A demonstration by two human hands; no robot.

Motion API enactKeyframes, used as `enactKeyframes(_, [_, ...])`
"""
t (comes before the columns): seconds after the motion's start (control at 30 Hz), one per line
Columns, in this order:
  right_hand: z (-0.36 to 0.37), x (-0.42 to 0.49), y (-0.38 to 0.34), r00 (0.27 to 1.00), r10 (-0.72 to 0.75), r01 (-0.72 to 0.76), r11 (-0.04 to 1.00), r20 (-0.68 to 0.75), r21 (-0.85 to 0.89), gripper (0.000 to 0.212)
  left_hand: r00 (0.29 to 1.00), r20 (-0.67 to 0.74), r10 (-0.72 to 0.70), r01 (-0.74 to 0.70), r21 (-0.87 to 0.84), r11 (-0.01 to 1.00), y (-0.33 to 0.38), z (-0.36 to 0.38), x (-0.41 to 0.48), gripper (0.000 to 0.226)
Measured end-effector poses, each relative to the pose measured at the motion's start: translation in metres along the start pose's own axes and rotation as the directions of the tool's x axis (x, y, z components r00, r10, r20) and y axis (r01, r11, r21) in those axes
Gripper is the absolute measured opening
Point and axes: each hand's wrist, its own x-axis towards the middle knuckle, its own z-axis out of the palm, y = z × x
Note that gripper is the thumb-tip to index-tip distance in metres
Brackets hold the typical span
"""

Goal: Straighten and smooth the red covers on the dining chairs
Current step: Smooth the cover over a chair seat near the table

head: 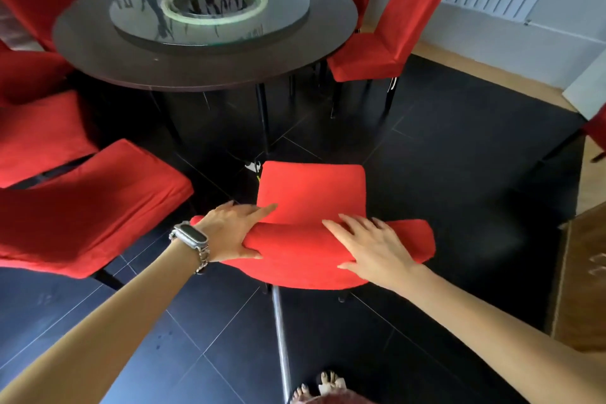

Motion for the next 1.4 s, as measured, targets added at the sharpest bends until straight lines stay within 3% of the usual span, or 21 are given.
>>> enactKeyframes(0.07, [0.003,0.006,0.007,0.995,0.002,-0.005,1.000,-0.103,-0.026,0.079,1.000,0.026,0.015,-0.014,-0.032,0.999,-0.003,0.000,0.001,0.068])
enactKeyframes(0.13, [-0.001,0.012,0.013,0.981,-0.106,0.095,0.993,-0.165,-0.069,0.075,0.998,0.024,0.055,-0.055,-0.030,0.998,-0.003,-0.002,0.004,0.051])
enactKeyframes(0.23, [0.001,0.016,0.021,0.907,-0.258,0.222,0.965,-0.332,-0.142,0.068,0.996,0.027,0.080,-0.079,-0.030,0.996,-0.007,-0.001,0.007,0.047])
enactKeyframes(0.33, [0.006,0.021,0.030,0.857,-0.329,0.282,0.944,-0.397,-0.173,0.061,0.997,0.033,0.065,-0.065,-0.012,0.998,-0.006,-0.002,0.010,0.047])
enactKeyframes(0.63, [-0.013,0.047,0.111,0.878,-0.263,0.167,0.951,-0.401,-0.259,0.058,0.997,-0.064,-0.041,0.042,0.018,0.999,0.021,-0.045,0.073,0.050])
enactKeyframes(0.9, [-0.006,0.053,0.218,0.886,-0.228,0.135,0.960,-0.403,-0.245,0.067,0.978,-0.126,-0.168,0.169,-0.003,0.986,0.100,-0.052,0.143,0.054])
enactKeyframes(1.1, [0.024,0.049,0.288,0.849,-0.351,0.265,0.929,-0.394,-0.257,0.069,0.959,-0.033,-0.282,0.280,-0.048,0.959,0.164,-0.035,0.179,0.049])
enactKeyframes(1.27, [0.031,0.058,0.307,0.780,-0.457,0.385,0.889,-0.427,-0.247,0.067,0.906,-0.017,-0.423,0.419,-0.098,0.903,0.175,-0.032,0.182,0.047])
enactKeyframes(1.4, [0.030,0.061,0.319,0.789,-0.491,0.491,0.865,-0.370,-0.099,0.072,0.858,-0.075,-0.508,0.491,-0.171,0.854,0.189,-0.033,0.173,0.055])
